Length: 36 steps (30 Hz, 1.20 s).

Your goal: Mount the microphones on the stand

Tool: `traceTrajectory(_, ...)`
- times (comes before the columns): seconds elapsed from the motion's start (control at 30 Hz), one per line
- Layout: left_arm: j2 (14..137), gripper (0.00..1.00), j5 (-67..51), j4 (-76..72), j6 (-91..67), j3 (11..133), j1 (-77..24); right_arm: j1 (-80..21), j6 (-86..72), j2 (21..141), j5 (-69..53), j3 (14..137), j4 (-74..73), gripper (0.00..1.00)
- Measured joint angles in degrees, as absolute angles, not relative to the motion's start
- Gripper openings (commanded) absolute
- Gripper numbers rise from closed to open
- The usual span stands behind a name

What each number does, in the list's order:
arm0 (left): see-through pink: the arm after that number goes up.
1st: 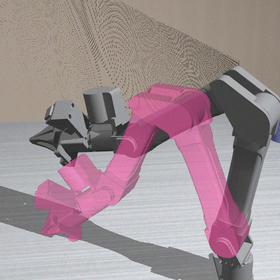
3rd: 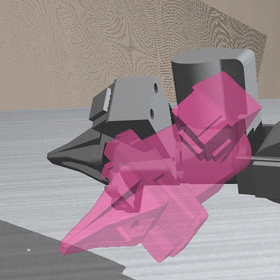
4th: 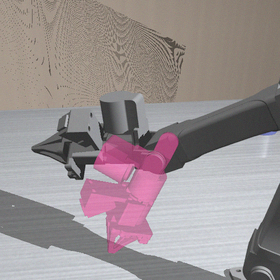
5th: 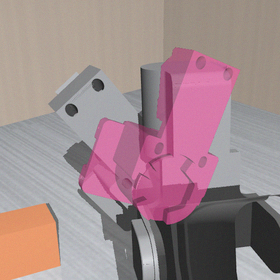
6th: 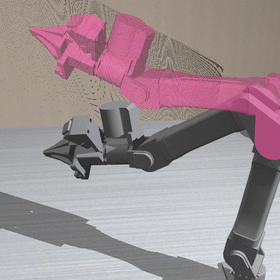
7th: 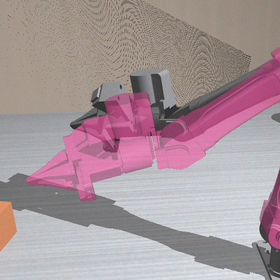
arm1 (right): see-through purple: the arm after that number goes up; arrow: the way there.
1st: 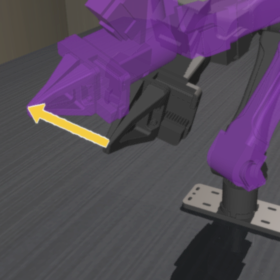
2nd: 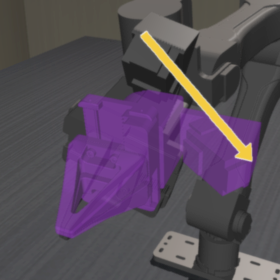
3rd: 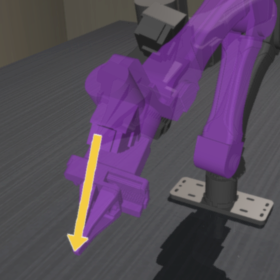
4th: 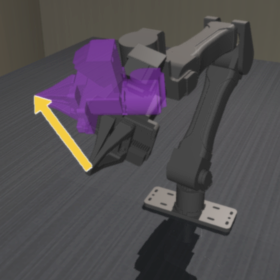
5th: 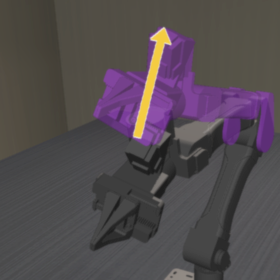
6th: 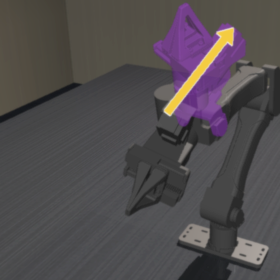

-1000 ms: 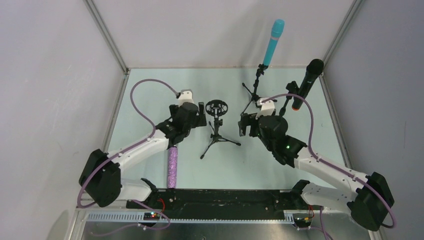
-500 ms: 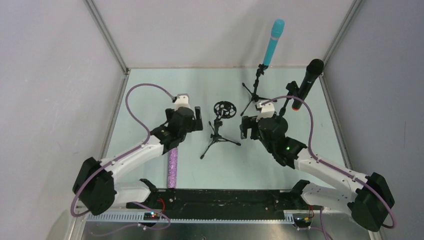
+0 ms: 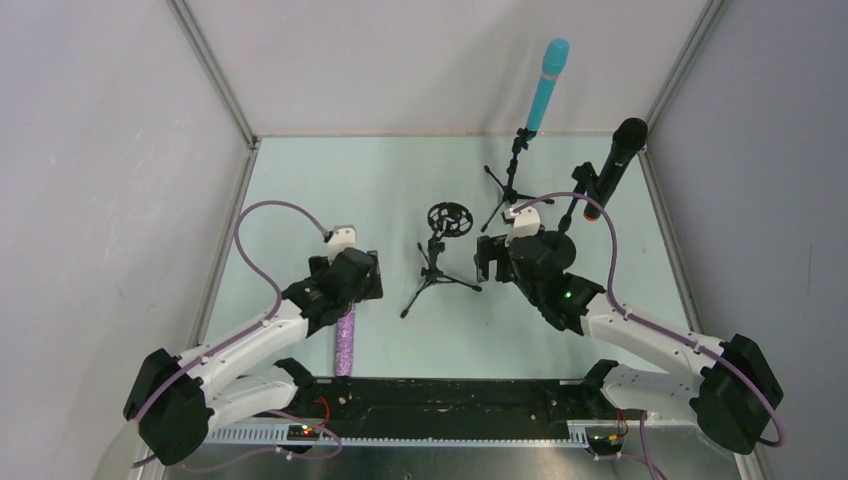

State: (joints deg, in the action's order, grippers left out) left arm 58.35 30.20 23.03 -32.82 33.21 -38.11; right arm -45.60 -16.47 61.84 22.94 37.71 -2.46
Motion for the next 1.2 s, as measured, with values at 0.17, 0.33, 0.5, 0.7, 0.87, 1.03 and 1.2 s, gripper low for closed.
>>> traceTrajectory(0.17,58.13,1.00,30.44,26.30,-35.38,30.33,-38.06,-45.65,-16.56,62.57,22.59,37.65,-2.26,0.95)
traceTrajectory(0.33,59.83,0.96,30.44,27.81,-36.47,29.71,-37.58,-45.69,-16.91,62.87,22.37,37.60,-2.26,0.95)
traceTrajectory(0.5,65.21,0.93,29.91,27.97,-36.97,30.00,-37.01,-45.69,-16.95,62.87,22.39,37.60,-2.26,0.95)
traceTrajectory(0.7,71.13,0.65,28.82,27.81,-36.93,32.29,-36.93,-45.69,-16.95,62.87,22.41,37.60,-2.31,0.95)
traceTrajectory(0.87,73.19,0.38,27.81,27.09,-35.79,32.60,-36.75,-45.69,-16.95,62.87,22.41,37.60,-2.28,0.95)
traceTrajectory(1.03,73.89,0.28,27.79,26.81,-35.51,33.06,-36.75,-45.69,-16.93,62.78,22.44,37.60,-2.31,0.96)
traceTrajectory(1.2,73.45,0.19,26.50,25.96,-34.17,33.06,-36.71,-45.69,-16.93,62.61,22.46,37.60,-2.31,0.96)
